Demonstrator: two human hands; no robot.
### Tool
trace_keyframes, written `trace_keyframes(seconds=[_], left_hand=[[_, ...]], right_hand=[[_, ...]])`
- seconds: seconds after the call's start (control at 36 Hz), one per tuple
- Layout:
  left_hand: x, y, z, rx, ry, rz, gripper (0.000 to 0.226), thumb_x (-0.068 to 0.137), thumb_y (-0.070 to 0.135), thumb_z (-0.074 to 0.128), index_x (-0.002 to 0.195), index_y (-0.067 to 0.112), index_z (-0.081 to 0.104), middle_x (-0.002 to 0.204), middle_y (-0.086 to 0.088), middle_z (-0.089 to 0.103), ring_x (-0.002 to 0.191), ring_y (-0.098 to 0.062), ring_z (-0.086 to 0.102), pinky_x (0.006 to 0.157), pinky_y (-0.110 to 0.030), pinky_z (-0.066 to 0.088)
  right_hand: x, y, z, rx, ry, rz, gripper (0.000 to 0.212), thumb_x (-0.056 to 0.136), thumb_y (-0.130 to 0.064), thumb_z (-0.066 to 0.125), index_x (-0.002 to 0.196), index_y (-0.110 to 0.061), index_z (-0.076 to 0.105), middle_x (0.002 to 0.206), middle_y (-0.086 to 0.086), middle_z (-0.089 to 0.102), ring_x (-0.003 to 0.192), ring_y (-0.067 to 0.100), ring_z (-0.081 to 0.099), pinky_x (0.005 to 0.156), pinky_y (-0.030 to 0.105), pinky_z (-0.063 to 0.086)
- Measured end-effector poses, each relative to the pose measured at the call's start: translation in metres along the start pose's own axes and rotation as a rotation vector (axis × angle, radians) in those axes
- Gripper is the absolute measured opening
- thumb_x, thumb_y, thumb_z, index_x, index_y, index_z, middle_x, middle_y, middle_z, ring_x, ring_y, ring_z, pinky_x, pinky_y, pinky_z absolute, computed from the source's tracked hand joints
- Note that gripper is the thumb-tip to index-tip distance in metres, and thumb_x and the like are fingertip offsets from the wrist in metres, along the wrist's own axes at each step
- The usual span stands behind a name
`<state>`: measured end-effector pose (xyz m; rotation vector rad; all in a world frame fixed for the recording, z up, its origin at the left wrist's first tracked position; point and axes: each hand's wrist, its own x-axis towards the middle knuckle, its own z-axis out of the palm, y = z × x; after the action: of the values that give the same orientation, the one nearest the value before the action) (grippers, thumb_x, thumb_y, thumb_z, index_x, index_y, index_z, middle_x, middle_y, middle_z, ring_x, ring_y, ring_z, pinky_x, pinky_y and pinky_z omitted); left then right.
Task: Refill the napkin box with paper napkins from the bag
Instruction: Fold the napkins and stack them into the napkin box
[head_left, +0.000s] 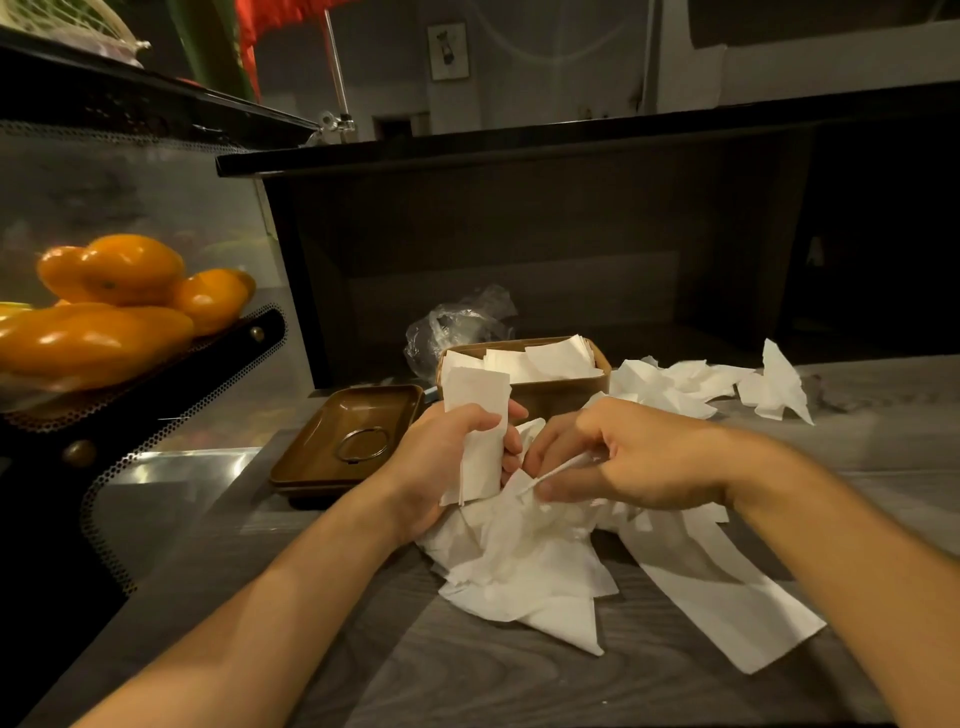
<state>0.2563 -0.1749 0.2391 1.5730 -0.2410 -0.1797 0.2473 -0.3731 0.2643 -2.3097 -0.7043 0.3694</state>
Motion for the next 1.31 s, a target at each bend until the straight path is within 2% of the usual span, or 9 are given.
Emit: trace_keyframes(seconds=[0.28,0.5,0.78,0.94,1.0,1.06,1.11,1.17,1.31], left_hand=[[-0.002,0.002,0.000,-0.012,-0.005,0.001,0.025,0.101,0.016,0.045,0.116,0.010,0.063,0.083,-0.011,0.065,0.073,-0.020,0.063,0.075,-0.034,0.058],[-0.002,0.001,0.002,0.005,0.012,0.008,0.021,0.102,0.016,0.044,0.107,0.016,0.065,0.074,-0.003,0.068,0.064,-0.012,0.066,0.065,-0.027,0.059],[-0.002,0.001,0.001,0.013,0.011,-0.015,0.023,0.101,0.017,0.045,0.113,0.014,0.065,0.078,-0.004,0.067,0.069,-0.013,0.065,0.066,-0.027,0.060],[-0.004,0.004,0.001,-0.035,0.077,0.011,0.024,0.098,0.020,0.049,0.101,0.020,0.072,0.103,-0.010,0.071,0.098,-0.029,0.067,0.093,-0.047,0.053],[-0.006,0.006,0.001,-0.096,0.097,0.035,0.021,0.096,0.024,0.054,0.103,0.014,0.071,0.097,-0.007,0.075,0.093,-0.023,0.069,0.086,-0.039,0.055],[-0.006,0.007,0.000,-0.091,0.107,0.058,0.013,0.098,0.010,0.056,0.093,0.013,0.067,0.073,0.012,0.075,0.071,-0.002,0.070,0.067,-0.019,0.055],[-0.008,0.008,-0.002,-0.089,0.112,0.080,0.025,0.100,0.006,0.053,0.082,0.016,0.068,0.061,0.017,0.070,0.060,0.002,0.068,0.061,-0.018,0.053],[-0.006,0.010,-0.004,-0.130,0.100,0.024,0.036,0.102,0.026,0.050,0.077,0.019,0.074,0.069,0.005,0.075,0.064,-0.010,0.072,0.067,-0.032,0.053],[-0.004,0.010,0.002,-0.132,0.111,-0.048,0.036,0.103,0.049,0.038,0.116,0.033,0.067,0.112,-0.002,0.076,0.105,-0.025,0.072,0.096,-0.047,0.056]], right_hand=[[-0.002,-0.004,0.001,-0.144,-0.030,-0.037,0.008,0.083,-0.039,0.081,0.087,-0.041,0.074,0.121,-0.029,0.055,0.120,0.004,0.052,0.102,0.027,0.048],[-0.003,-0.010,-0.001,-0.103,0.063,-0.053,0.013,0.090,-0.037,0.074,0.078,-0.042,0.072,0.115,-0.028,0.054,0.114,0.000,0.051,0.087,0.014,0.042],[-0.003,-0.006,0.000,-0.041,0.078,-0.047,0.011,0.090,-0.029,0.075,0.088,-0.039,0.076,0.109,-0.024,0.063,0.112,0.007,0.060,0.106,0.034,0.049],[0.000,-0.009,0.001,-0.033,0.278,-0.127,0.011,0.097,-0.032,0.063,0.092,-0.039,0.070,0.096,-0.022,0.065,0.094,0.000,0.061,0.076,0.014,0.048],[0.001,-0.010,0.001,0.063,0.405,-0.213,0.011,0.097,-0.030,0.062,0.093,-0.034,0.072,0.091,-0.018,0.068,0.092,-0.002,0.063,0.074,0.016,0.052],[0.000,-0.013,-0.001,0.244,0.513,-0.278,0.011,0.095,-0.029,0.063,0.095,-0.030,0.074,0.090,-0.016,0.071,0.091,0.001,0.066,0.077,0.015,0.056],[0.001,-0.015,-0.003,0.367,0.560,-0.282,0.011,0.094,-0.030,0.064,0.096,-0.031,0.074,0.091,-0.017,0.073,0.091,0.002,0.069,0.075,0.015,0.057],[0.004,-0.014,-0.004,0.372,0.562,-0.238,0.010,0.094,-0.031,0.066,0.097,-0.030,0.075,0.091,-0.016,0.073,0.090,0.004,0.070,0.075,0.020,0.059],[0.015,-0.003,0.000,0.244,0.630,-0.109,0.008,0.095,-0.032,0.068,0.091,-0.032,0.074,0.087,-0.018,0.070,0.086,0.002,0.067,0.076,0.018,0.053]])
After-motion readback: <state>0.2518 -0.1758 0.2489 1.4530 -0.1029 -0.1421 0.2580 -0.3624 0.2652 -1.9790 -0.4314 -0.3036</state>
